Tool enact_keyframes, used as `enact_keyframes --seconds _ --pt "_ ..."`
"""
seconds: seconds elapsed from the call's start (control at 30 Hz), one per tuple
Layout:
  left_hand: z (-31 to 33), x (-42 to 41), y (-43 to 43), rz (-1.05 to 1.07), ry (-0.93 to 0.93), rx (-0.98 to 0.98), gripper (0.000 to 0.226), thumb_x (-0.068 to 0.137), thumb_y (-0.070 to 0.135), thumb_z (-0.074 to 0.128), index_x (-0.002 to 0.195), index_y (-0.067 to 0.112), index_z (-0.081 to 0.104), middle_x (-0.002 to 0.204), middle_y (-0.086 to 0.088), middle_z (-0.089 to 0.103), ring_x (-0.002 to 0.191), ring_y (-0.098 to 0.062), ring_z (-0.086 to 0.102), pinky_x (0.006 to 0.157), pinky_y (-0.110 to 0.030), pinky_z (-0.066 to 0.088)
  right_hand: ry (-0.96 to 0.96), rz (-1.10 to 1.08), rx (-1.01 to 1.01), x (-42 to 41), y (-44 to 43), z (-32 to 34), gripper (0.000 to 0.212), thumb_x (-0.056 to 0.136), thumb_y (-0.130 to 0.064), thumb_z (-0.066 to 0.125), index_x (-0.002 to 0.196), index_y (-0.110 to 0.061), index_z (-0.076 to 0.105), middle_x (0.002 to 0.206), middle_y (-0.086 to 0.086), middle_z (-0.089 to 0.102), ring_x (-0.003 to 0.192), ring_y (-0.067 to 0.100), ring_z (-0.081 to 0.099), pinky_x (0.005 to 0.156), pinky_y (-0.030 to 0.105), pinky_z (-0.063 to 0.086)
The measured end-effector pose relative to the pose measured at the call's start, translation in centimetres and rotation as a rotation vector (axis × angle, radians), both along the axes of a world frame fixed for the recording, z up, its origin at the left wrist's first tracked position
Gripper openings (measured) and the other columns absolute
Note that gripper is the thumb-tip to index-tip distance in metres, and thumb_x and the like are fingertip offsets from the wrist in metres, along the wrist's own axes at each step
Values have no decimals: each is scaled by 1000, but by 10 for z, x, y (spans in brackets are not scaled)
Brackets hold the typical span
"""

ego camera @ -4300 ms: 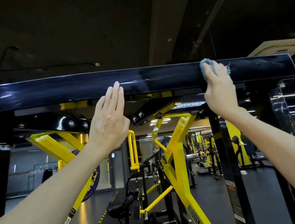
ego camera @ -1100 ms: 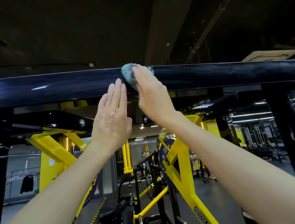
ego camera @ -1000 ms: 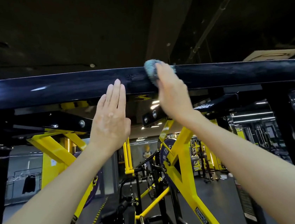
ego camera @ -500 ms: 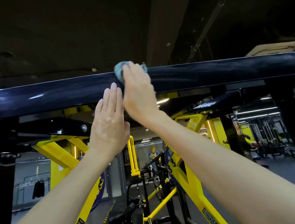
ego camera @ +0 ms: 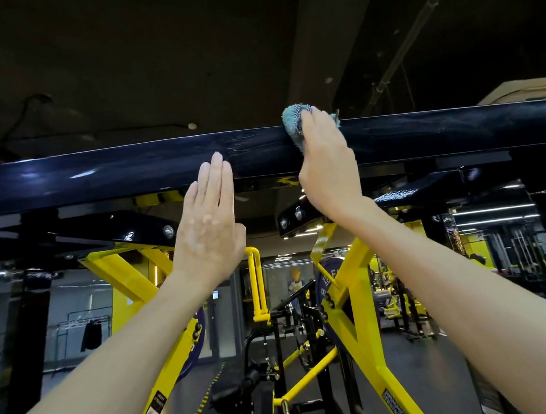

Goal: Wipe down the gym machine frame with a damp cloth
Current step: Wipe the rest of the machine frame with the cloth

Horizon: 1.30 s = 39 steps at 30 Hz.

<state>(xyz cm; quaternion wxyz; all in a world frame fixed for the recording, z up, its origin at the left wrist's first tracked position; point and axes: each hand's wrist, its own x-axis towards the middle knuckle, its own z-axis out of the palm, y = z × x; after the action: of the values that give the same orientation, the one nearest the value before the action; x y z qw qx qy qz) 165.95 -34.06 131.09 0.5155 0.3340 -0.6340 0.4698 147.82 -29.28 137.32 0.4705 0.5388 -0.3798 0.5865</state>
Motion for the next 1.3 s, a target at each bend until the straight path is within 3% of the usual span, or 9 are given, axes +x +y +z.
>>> enact_keyframes --seconds 0.1,0.2,0.33,0.47,0.57,0.7,0.9,1.07,1.3 --pt "-1 -2 1 -3 11 14 86 79 4 59 155 -3 17 163 -21 16 151 -33 14 122 -39 11 -59 11 -56 26 -6 -2 55 87 2 56 141 1 44 144 18 46 135 33 41 111 47 37" --pt "-1 -1 2 10 2 21 89 81 8 63 155 -2 15 163 -21 15 151 -33 14 122 -40 11 96 32 -53 68 -16 -9 51 84 -1 62 134 1 50 137 19 52 130 33 45 111 49 37" --pt "1 2 7 39 -18 46 88 87 16 64 156 -1 13 162 -22 15 151 -34 14 123 -44 15 191 77 -24 90 -19 -11 44 93 -10 58 136 0 51 141 17 51 137 31 42 115 43 28" --pt "0 9 11 105 -56 76 87 84 12 58 155 -1 11 164 -20 9 152 -31 10 123 -42 13 271 62 83 59 -2 -9 56 88 -1 61 142 -1 44 145 15 46 138 29 38 115 38 29" --pt "-1 24 13 120 -66 54 85 82 10 58 154 -3 16 163 -21 13 151 -32 15 123 -44 18 149 69 49 26 6 -7 54 86 3 59 139 -1 46 143 14 47 134 29 42 112 43 38" --pt "-2 57 11 136 3 43 83 83 10 61 153 -5 20 161 -22 19 149 -34 20 120 -42 18 48 23 26 -2 9 -4 51 91 4 52 141 1 42 147 16 44 138 30 39 115 41 33" --pt "-3 101 0 161 12 48 80 83 11 62 151 -6 24 159 -24 24 147 -36 26 118 -44 23 -95 -25 -9 39 -6 -4 53 90 3 52 142 2 42 147 21 42 135 38 39 107 50 40" --pt "-4 122 -12 107 -38 63 77 86 9 59 153 -3 24 160 -21 23 148 -34 25 119 -41 21 2 1 -32 100 -15 -2 51 82 2 60 132 0 49 134 18 50 121 34 47 103 47 42" --pt "-5 119 -25 34 -5 33 84 81 6 66 153 -4 23 160 -22 24 148 -35 25 120 -43 22 251 -19 19 185 -40 -6 53 90 -6 60 140 -2 46 143 15 47 138 30 37 116 42 25"
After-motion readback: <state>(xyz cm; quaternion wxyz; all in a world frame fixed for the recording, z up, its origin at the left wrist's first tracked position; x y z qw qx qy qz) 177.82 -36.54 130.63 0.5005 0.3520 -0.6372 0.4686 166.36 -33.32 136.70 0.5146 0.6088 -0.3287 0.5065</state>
